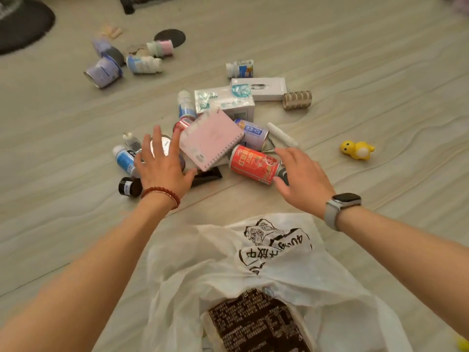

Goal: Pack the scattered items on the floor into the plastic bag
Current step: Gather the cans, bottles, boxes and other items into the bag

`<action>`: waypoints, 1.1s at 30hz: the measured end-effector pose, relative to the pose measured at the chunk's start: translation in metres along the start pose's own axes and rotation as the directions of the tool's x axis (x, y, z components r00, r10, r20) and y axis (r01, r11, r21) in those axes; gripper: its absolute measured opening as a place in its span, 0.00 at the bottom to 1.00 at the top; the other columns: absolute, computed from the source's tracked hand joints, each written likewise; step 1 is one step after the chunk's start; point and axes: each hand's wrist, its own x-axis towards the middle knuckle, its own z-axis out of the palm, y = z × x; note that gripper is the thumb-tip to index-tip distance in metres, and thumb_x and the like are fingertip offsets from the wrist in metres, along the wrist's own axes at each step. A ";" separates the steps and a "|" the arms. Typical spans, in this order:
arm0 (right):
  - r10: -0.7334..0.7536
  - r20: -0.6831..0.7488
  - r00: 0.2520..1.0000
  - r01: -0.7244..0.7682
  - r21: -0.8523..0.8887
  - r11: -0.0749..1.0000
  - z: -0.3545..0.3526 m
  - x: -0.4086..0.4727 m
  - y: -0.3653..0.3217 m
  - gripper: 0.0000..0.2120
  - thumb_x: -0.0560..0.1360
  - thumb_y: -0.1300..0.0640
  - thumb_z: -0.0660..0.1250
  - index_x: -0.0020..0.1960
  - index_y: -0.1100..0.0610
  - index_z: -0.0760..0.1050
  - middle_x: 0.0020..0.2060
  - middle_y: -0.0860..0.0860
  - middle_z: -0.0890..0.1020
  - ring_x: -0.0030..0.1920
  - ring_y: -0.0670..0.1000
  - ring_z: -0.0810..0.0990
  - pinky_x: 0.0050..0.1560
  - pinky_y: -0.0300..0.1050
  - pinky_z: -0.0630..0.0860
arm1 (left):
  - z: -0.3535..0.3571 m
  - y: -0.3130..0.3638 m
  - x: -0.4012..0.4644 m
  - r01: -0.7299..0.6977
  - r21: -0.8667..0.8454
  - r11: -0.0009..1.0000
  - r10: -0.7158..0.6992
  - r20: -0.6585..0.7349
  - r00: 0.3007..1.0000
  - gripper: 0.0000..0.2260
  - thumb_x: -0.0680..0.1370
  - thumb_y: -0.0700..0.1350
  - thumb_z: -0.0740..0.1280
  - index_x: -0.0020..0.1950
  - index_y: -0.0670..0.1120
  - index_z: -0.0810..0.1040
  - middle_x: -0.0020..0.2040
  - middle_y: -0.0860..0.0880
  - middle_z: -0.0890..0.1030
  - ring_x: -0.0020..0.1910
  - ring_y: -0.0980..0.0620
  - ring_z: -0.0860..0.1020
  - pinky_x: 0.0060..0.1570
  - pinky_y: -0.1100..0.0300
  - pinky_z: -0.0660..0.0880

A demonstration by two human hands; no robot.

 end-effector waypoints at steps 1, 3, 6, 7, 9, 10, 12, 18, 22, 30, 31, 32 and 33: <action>0.038 0.041 0.998 -0.037 -0.013 0.999 0.008 0.014 -0.003 0.31 0.74 0.50 0.63 0.72 0.56 0.54 0.70 0.55 0.63 0.69 0.56 0.63 0.66 0.55 0.63 | 0.001 -0.007 0.013 0.069 -0.022 0.997 -0.068 0.051 0.996 0.38 0.70 0.54 0.69 0.74 0.53 0.51 0.77 0.44 0.47 0.75 0.41 0.48 0.70 0.41 0.54; 0.107 0.118 0.987 -0.107 -0.008 0.994 0.028 0.037 -0.009 0.38 0.73 0.47 0.64 0.74 0.56 0.47 0.73 0.55 0.57 0.73 0.55 0.56 0.71 0.57 0.58 | 0.007 -0.017 0.030 0.131 -0.112 0.985 -0.118 0.112 0.987 0.39 0.69 0.52 0.71 0.73 0.53 0.52 0.75 0.44 0.51 0.73 0.40 0.56 0.67 0.39 0.62; 0.189 0.215 0.958 -0.184 -0.044 0.982 0.056 0.053 -0.018 0.42 0.71 0.46 0.67 0.74 0.55 0.45 0.72 0.57 0.57 0.73 0.58 0.55 0.70 0.58 0.59 | 0.008 -0.025 0.034 0.090 -0.286 0.954 -0.075 0.063 0.995 0.30 0.69 0.44 0.72 0.67 0.50 0.63 0.67 0.42 0.62 0.62 0.39 0.69 0.56 0.42 0.74; 0.211 0.202 0.956 -0.207 -0.043 0.977 0.062 0.053 -0.020 0.41 0.70 0.48 0.68 0.73 0.56 0.47 0.71 0.58 0.59 0.71 0.59 0.56 0.68 0.58 0.61 | 0.007 -0.026 0.031 0.080 -0.320 0.944 -0.069 0.044 0.997 0.28 0.68 0.43 0.72 0.65 0.49 0.65 0.65 0.42 0.64 0.59 0.40 0.71 0.55 0.45 0.74; 0.242 0.148 0.959 -0.241 -0.026 0.970 0.067 0.052 -0.020 0.36 0.70 0.52 0.68 0.71 0.56 0.52 0.67 0.61 0.63 0.67 0.62 0.62 0.64 0.58 0.65 | 0.001 -0.028 0.018 0.064 -0.380 0.923 -0.082 -0.030 0.996 0.28 0.67 0.43 0.73 0.64 0.49 0.68 0.63 0.43 0.66 0.56 0.43 0.73 0.52 0.53 0.73; 0.247 0.136 0.959 -0.245 -0.028 0.969 0.068 0.052 -0.020 0.34 0.70 0.53 0.67 0.70 0.56 0.54 0.65 0.62 0.65 0.65 0.62 0.65 0.63 0.58 0.66 | -0.004 -0.029 0.010 0.054 -0.420 0.906 -0.099 -0.087 0.991 0.28 0.66 0.43 0.74 0.65 0.49 0.69 0.63 0.43 0.67 0.54 0.46 0.73 0.51 0.58 0.71; 0.279 0.177 0.944 -0.284 -0.002 0.959 0.070 0.050 -0.017 0.34 0.69 0.49 0.67 0.69 0.57 0.57 0.61 0.62 0.70 0.62 0.62 0.70 0.61 0.56 0.68 | -0.018 -0.032 -0.014 -0.014 -0.493 0.870 -0.107 -0.216 0.971 0.29 0.66 0.43 0.75 0.65 0.47 0.70 0.60 0.43 0.69 0.50 0.57 0.69 0.51 0.71 0.68; 0.346 0.238 0.908 -0.419 0.537 0.732 0.047 -0.002 -0.014 0.28 0.70 0.50 0.67 0.66 0.55 0.63 0.51 0.52 0.76 0.47 0.53 0.76 0.48 0.44 0.72 | -0.046 -0.023 -0.102 -0.153 -0.651 0.743 0.092 -0.126 0.988 0.29 0.63 0.57 0.68 0.63 0.58 0.67 0.54 0.62 0.68 0.53 0.66 0.69 0.54 0.79 0.66; 0.235 0.205 0.950 -0.311 0.584 0.750 0.010 -0.056 -0.009 0.27 0.73 0.53 0.66 0.69 0.52 0.61 0.49 0.47 0.74 0.42 0.47 0.75 0.41 0.38 0.68 | -0.033 -0.005 -0.159 -0.179 -0.691 0.700 0.315 0.074 0.946 0.30 0.64 0.56 0.69 0.64 0.64 0.66 0.58 0.59 0.70 0.58 0.68 0.69 0.55 0.78 0.67; -0.086 0.274 0.958 -0.021 0.365 0.931 -0.010 -0.181 0.013 0.34 0.60 0.40 0.62 0.64 0.51 0.66 0.48 0.46 0.78 0.43 0.43 0.73 0.43 0.27 0.66 | 0.013 0.015 -0.238 -0.317 -0.598 0.736 0.560 0.275 0.782 0.31 0.65 0.59 0.66 0.67 0.60 0.62 0.60 0.57 0.70 0.57 0.61 0.71 0.55 0.74 0.67; -0.154 0.294 0.943 0.060 0.306 0.950 -0.004 -0.193 0.020 0.34 0.60 0.41 0.62 0.64 0.52 0.65 0.49 0.50 0.79 0.45 0.45 0.74 0.45 0.30 0.66 | 0.019 0.015 -0.241 -0.373 -0.561 0.739 0.588 0.265 0.764 0.31 0.65 0.58 0.66 0.67 0.58 0.62 0.60 0.54 0.72 0.56 0.58 0.74 0.54 0.70 0.70; -0.201 0.342 0.918 0.112 0.263 0.958 0.000 -0.204 0.025 0.33 0.61 0.42 0.63 0.64 0.51 0.65 0.50 0.50 0.79 0.47 0.47 0.76 0.48 0.33 0.67 | 0.023 0.016 -0.243 -0.421 -0.522 0.742 0.607 0.255 0.753 0.31 0.66 0.58 0.66 0.68 0.56 0.63 0.61 0.51 0.74 0.56 0.54 0.76 0.54 0.65 0.74; -0.232 0.391 0.891 0.147 0.235 0.961 0.004 -0.213 0.030 0.33 0.61 0.42 0.64 0.64 0.50 0.64 0.51 0.49 0.79 0.49 0.49 0.77 0.51 0.38 0.70 | 0.026 0.017 -0.243 -0.453 -0.489 0.746 0.616 0.245 0.749 0.31 0.66 0.58 0.66 0.68 0.55 0.62 0.61 0.49 0.74 0.55 0.51 0.77 0.53 0.60 0.77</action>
